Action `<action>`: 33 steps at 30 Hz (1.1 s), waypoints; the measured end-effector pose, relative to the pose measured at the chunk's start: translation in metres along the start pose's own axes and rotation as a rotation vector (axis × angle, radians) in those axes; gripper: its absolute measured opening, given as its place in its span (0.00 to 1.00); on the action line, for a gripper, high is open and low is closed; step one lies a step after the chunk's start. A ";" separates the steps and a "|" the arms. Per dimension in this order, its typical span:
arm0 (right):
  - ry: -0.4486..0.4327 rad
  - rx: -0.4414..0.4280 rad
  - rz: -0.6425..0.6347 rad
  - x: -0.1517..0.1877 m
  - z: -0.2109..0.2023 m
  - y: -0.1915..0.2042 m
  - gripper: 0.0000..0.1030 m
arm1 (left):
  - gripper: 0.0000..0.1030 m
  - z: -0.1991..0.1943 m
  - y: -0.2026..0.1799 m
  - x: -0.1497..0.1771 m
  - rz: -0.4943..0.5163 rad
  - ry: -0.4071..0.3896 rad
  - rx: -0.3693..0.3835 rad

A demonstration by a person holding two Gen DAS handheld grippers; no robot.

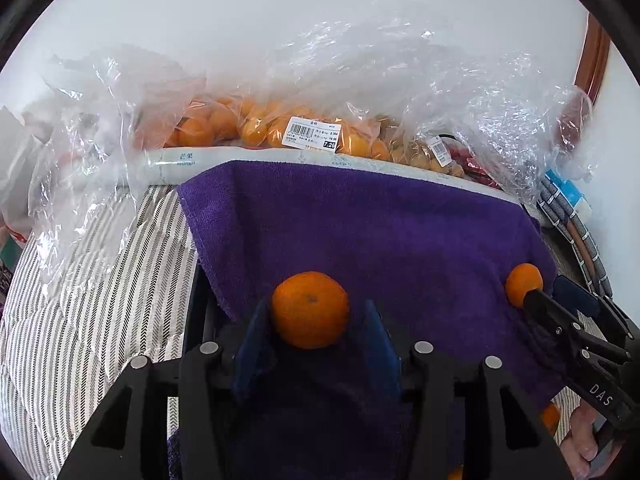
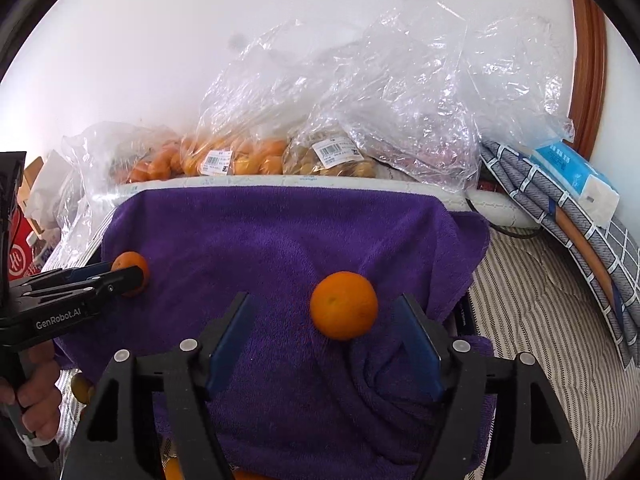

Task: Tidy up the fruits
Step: 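Carry the held fruits onto the purple towel with both grippers, then open both grippers to release the fruits on the towel and withdraw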

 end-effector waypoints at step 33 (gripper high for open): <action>-0.017 -0.017 0.130 0.063 -0.120 0.017 0.81 | 0.51 -0.128 0.007 0.064 0.077 -0.077 -0.050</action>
Point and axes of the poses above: each gripper's, at about its wrist camera, not at the fingertips, and z roughly the way its jaws point, y to its left, x to its underside, the point moved 8 cm from there along z, roughly the way its jaws point, and after that the axes turned 14 degrees about -x, right-handed, at the moved point
